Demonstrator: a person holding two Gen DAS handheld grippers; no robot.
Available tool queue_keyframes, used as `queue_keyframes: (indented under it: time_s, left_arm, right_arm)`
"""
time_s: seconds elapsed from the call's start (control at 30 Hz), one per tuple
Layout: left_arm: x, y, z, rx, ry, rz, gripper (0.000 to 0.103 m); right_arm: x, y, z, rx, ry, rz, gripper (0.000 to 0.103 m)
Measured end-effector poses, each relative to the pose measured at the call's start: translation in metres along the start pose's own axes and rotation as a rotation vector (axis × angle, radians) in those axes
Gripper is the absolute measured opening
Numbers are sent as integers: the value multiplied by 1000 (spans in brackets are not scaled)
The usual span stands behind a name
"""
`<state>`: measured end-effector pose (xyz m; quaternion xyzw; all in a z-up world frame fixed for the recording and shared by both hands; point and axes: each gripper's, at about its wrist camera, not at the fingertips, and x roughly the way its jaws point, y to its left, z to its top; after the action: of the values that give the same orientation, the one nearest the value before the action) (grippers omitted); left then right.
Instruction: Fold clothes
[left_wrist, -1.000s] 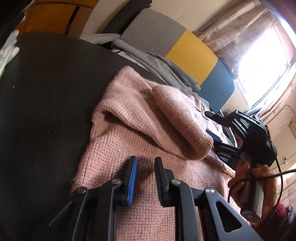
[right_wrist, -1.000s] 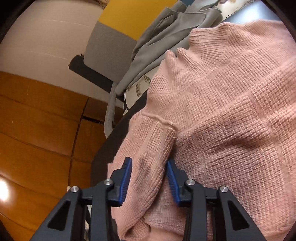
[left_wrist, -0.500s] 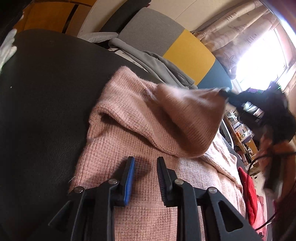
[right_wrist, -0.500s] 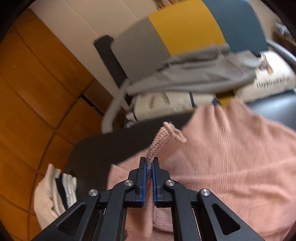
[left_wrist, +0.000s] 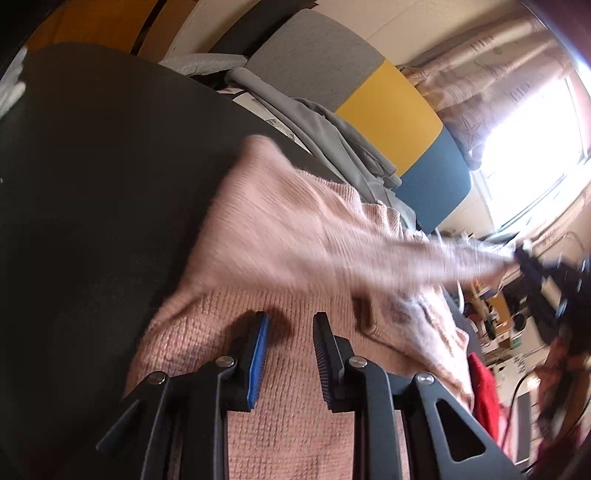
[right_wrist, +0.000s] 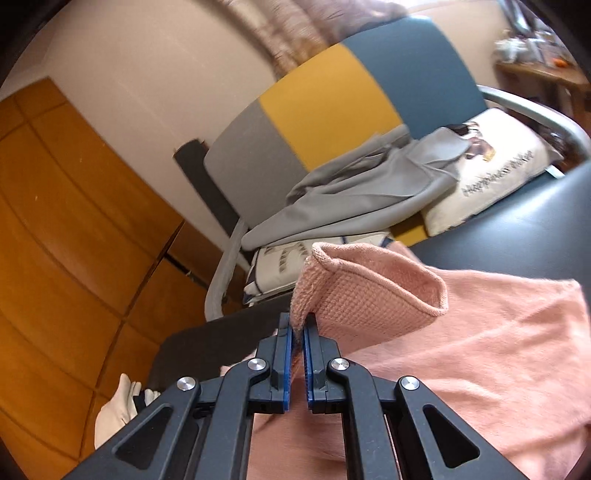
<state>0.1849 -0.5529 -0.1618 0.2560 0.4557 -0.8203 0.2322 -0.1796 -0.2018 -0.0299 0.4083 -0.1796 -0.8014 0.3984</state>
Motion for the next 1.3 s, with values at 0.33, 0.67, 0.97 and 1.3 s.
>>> queue_keyframes:
  time_s: [0.33,0.67,0.97,1.3]
  left_arm:
    - [-5,15,2,-112,-9,-55,26]
    - [4,25,18,-233,-5,-81,31]
    - [13,16,31,-187,16,0,12]
    - [1,-2,23,-31,49,-58,9]
  right_arm:
    - [-12,-83,-83,143,93,-8,7]
    - [-11,-128,-75,352,-33,82,69]
    - [10,-102,-54,148,63,-109,7]
    - [-39,-79,-36,-76,-29,-181,7]
